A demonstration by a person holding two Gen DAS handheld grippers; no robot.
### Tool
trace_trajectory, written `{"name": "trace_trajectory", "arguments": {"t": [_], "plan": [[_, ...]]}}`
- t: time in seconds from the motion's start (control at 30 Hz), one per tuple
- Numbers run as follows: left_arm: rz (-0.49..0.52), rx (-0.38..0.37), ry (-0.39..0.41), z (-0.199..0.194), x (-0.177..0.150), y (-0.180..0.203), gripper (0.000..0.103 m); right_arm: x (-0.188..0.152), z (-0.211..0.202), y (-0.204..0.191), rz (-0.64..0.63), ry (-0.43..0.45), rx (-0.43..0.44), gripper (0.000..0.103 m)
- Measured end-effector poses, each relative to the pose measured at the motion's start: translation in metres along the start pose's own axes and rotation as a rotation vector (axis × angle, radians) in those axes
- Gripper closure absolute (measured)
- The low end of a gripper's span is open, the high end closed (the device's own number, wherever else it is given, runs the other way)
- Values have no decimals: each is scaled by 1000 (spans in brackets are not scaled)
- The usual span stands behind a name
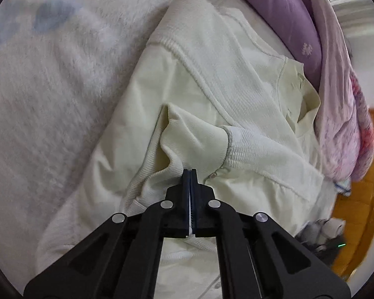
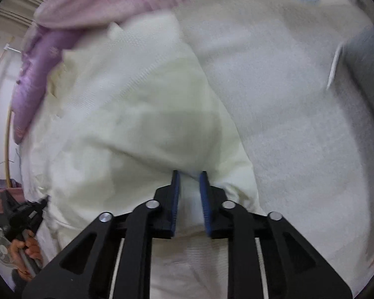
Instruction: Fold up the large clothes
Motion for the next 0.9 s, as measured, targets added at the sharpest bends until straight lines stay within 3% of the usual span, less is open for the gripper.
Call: {"name": "trace_trajectory", "arguments": {"t": [0.03, 0.07, 0.1, 0.27, 0.37, 0.43, 0.5, 0.63, 0.67, 0.73, 0.77, 0.83, 0.9], "plan": [[13, 7, 2, 1, 0, 2, 100, 9, -8, -2, -4, 56, -16, 44], [12, 1, -4, 4, 0, -2, 100, 25, -14, -2, 6, 115, -25, 31], [-7, -15, -10, 6, 0, -6, 100, 36, -14, 0, 19, 131, -4, 25], [16, -19, 3, 6, -3, -7, 100, 105, 32, 23, 142, 83, 84, 25], [18, -35, 3, 7, -3, -6, 100, 122, 65, 33, 252, -12, 251, 30], [9, -50, 0, 8, -3, -8, 100, 125, 78, 29, 247, -61, 256, 76], [12, -46, 1, 7, -3, -9, 100, 124, 67, 17, 139, -17, 179, 93], [40, -19, 9, 7, -4, -4, 100, 110, 24, -7, -44, 129, 27, 96], [44, -15, 9, 8, -4, -2, 100, 107, 20, -6, -77, 167, -54, 96], [45, -11, 10, 9, -3, -2, 100, 110, 32, 19, -20, 154, -180, 93], [45, -11, 10, 9, -3, -2, 100, 110, 40, 29, 28, 132, -167, 92], [49, -13, 10, 9, -4, -2, 100, 111, 55, 52, 148, 93, -19, 93], [57, -17, 9, 7, -4, -1, 99, 112, 49, 49, 137, 119, 7, 92]]}}
Point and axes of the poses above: each gripper's, at about its wrist camera, not at the fingertips, and z roughly the way its jaws point, y to its right, x to its top, the point moved 1 cm from there along z, roughly the way its jaws point, and after that the axes turned 10 degrees about x, right-handed, at the moved point
